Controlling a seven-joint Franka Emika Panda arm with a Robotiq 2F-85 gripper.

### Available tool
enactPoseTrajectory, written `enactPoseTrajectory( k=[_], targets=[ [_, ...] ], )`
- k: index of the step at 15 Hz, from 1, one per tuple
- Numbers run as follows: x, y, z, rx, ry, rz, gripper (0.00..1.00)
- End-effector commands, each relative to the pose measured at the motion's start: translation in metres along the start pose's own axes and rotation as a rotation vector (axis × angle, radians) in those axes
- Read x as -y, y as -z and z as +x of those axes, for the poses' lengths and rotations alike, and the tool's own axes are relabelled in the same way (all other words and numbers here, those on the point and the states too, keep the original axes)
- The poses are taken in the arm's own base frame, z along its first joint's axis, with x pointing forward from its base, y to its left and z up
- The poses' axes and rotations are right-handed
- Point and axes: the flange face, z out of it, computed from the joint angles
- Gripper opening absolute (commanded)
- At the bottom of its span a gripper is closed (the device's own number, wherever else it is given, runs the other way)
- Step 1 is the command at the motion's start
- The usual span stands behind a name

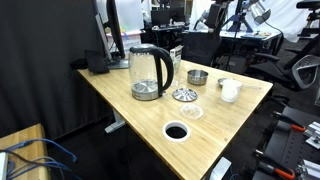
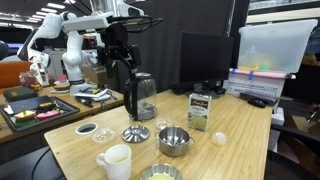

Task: Open the kettle on the table

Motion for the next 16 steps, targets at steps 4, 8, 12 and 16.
enactPoseTrajectory(
  k=[4, 8, 12, 16],
  targets=[
    [0.028, -0.001, 0.011, -0.001, 0.112, 0.004, 1.0],
    [0.077, 0.0, 0.03, -0.041, 0.219, -0.004, 1.0],
    [0.1, -0.008, 0.048, -0.063, 0.249, 0.038, 0.66],
    [0.099, -0.009, 0.072, -0.103, 0.212, 0.106, 0.38]
  ],
)
